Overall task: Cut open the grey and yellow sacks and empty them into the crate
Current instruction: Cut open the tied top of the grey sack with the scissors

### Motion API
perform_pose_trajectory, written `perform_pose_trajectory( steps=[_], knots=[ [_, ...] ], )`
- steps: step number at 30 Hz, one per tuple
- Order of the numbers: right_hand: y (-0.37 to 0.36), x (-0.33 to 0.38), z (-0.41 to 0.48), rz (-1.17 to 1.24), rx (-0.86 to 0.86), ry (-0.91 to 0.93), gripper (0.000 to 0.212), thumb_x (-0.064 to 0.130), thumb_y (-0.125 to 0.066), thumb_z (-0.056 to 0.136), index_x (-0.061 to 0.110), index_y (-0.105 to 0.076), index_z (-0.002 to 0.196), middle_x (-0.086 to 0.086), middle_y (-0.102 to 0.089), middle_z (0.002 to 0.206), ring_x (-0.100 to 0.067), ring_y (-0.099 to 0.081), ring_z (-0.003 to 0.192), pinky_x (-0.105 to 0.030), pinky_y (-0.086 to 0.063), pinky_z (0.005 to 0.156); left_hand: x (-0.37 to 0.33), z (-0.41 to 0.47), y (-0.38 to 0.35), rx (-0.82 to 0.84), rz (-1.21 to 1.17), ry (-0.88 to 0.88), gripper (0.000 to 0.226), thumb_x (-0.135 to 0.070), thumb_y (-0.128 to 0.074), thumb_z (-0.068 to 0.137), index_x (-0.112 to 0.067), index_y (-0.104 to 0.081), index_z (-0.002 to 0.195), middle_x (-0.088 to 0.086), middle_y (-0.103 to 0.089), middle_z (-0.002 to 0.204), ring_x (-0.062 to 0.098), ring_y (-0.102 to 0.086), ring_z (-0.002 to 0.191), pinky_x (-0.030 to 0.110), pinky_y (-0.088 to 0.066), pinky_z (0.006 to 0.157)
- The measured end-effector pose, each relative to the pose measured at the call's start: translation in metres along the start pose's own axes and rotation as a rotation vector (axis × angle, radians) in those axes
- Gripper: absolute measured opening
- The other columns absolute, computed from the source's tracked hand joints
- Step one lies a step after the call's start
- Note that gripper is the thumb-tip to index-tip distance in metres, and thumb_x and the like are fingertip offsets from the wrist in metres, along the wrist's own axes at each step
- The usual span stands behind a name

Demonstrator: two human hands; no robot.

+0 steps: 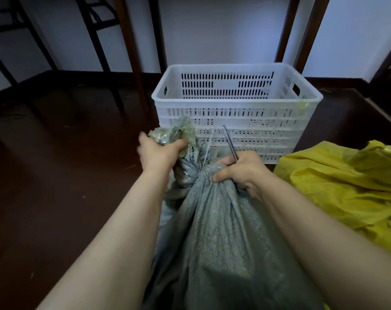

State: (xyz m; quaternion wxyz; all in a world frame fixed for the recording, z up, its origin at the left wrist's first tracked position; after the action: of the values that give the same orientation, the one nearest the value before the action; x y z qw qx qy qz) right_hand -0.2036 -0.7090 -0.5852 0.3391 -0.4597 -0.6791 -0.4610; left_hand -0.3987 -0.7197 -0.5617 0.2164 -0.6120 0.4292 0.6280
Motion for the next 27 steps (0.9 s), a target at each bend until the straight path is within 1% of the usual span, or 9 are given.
perform_pose_trajectory(
  steps=[3, 6, 12, 14, 16, 19, 22, 24, 27],
  knots=[
    [0.0, -0.004, 0.001, 0.128, -0.027, 0.006, 0.036, -0.013, -0.082, 0.051, 0.013, -0.065, 0.069, -0.006, -0.069, 0.072, -0.022, -0.066, 0.07, -0.034, -0.056, 0.066, -0.034, -0.021, 0.001, -0.212, 0.668, -0.7, 0.126, -0.032, -0.084, 0.066, -0.016, 0.007, 0.151, 0.019, 0.011, 0.157, 0.033, 0.01, 0.145, 0.044, 0.01, 0.114],
    [-0.001, -0.004, 0.0, 0.142, -0.039, 0.049, 0.037, -0.015, -0.082, 0.05, 0.013, -0.064, 0.067, -0.008, -0.068, 0.073, -0.025, -0.067, 0.075, -0.038, -0.057, 0.072, -0.048, -0.037, -0.012, -0.176, 0.993, -0.917, 0.116, -0.015, -0.075, 0.075, -0.031, 0.012, 0.149, 0.016, 0.024, 0.155, 0.035, 0.025, 0.141, 0.05, 0.024, 0.104],
    [-0.001, -0.008, -0.001, 0.032, -0.068, 0.127, 0.037, -0.016, -0.079, 0.055, 0.016, -0.062, 0.058, -0.001, -0.063, 0.066, -0.019, -0.061, 0.069, -0.028, -0.052, 0.063, -0.036, -0.032, -0.012, 0.43, 1.469, -0.471, 0.039, -0.069, -0.049, 0.077, -0.039, -0.065, 0.098, -0.004, -0.055, 0.13, 0.017, -0.02, 0.144, 0.056, 0.02, 0.108],
    [0.003, -0.012, 0.0, 0.034, -0.115, 0.125, 0.038, -0.018, -0.075, 0.057, 0.016, -0.06, 0.054, -0.001, -0.061, 0.062, -0.018, -0.06, 0.066, -0.025, -0.051, 0.059, -0.03, -0.034, -0.009, 0.62, 1.177, -0.208, 0.048, -0.083, -0.049, 0.067, -0.036, -0.053, 0.059, -0.015, -0.058, 0.082, 0.006, -0.057, 0.105, 0.035, -0.026, 0.109],
    [0.006, -0.015, -0.001, 0.099, -0.141, 0.124, 0.041, -0.021, -0.072, 0.057, 0.014, -0.053, 0.05, 0.001, -0.056, 0.055, -0.014, -0.055, 0.058, -0.019, -0.047, 0.048, -0.018, -0.033, -0.009, 0.687, 1.109, -0.158, 0.05, -0.076, -0.063, 0.062, -0.029, -0.051, 0.047, -0.019, -0.051, 0.057, -0.001, -0.051, 0.059, 0.019, -0.042, 0.062],
    [0.0, -0.012, -0.004, 0.134, -0.094, 0.135, 0.043, -0.024, -0.071, 0.054, 0.013, -0.05, 0.047, 0.002, -0.052, 0.046, -0.012, -0.051, 0.051, -0.012, -0.041, 0.036, 0.003, -0.033, -0.012, 0.67, 1.291, -0.237, 0.044, -0.06, -0.079, 0.058, -0.022, -0.065, 0.076, -0.004, -0.06, 0.08, 0.014, -0.056, 0.073, 0.027, -0.045, 0.063],
    [-0.005, -0.013, -0.003, 0.145, -0.044, 0.093, 0.044, -0.023, -0.072, 0.05, 0.016, -0.051, 0.044, 0.008, -0.052, 0.037, -0.012, -0.052, 0.047, -0.014, -0.039, 0.036, 0.017, -0.025, -0.02, 0.578, 1.338, -0.406, 0.103, -0.053, -0.084, 0.057, -0.02, -0.035, 0.142, 0.011, -0.037, 0.139, 0.03, -0.033, 0.131, 0.038, -0.034, 0.104],
    [-0.006, -0.015, -0.002, 0.177, -0.018, 0.068, 0.045, -0.024, -0.07, 0.047, 0.016, -0.05, 0.038, 0.007, -0.054, 0.039, -0.011, -0.051, 0.044, -0.015, -0.04, 0.037, 0.023, -0.03, -0.029, 0.576, 1.324, -0.599, 0.106, -0.044, -0.08, 0.066, -0.028, -0.018, 0.15, 0.009, -0.014, 0.156, 0.029, -0.014, 0.142, 0.041, -0.014, 0.114],
    [-0.007, -0.019, 0.001, 0.269, 0.023, 0.016, 0.046, -0.027, -0.066, 0.045, 0.015, -0.05, 0.033, -0.001, -0.057, 0.05, -0.015, -0.053, 0.046, -0.02, -0.045, 0.042, 0.04, -0.04, -0.041, 0.673, 1.153, -0.629, 0.079, -0.027, -0.069, 0.076, -0.022, -0.031, 0.146, 0.009, -0.043, 0.141, 0.027, -0.04, 0.129, 0.032, -0.03, 0.103]
  ],
)
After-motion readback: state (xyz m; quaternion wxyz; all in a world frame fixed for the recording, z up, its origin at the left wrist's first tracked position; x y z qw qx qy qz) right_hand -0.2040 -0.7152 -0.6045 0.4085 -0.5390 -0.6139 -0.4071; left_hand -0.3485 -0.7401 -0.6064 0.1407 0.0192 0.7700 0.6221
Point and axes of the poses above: each hand's wrist, its own z-axis towards the middle knuckle, its own y-axis out of the back of the hand, x = y × z, the point moved 5 cm from there along z, towards the middle knuckle
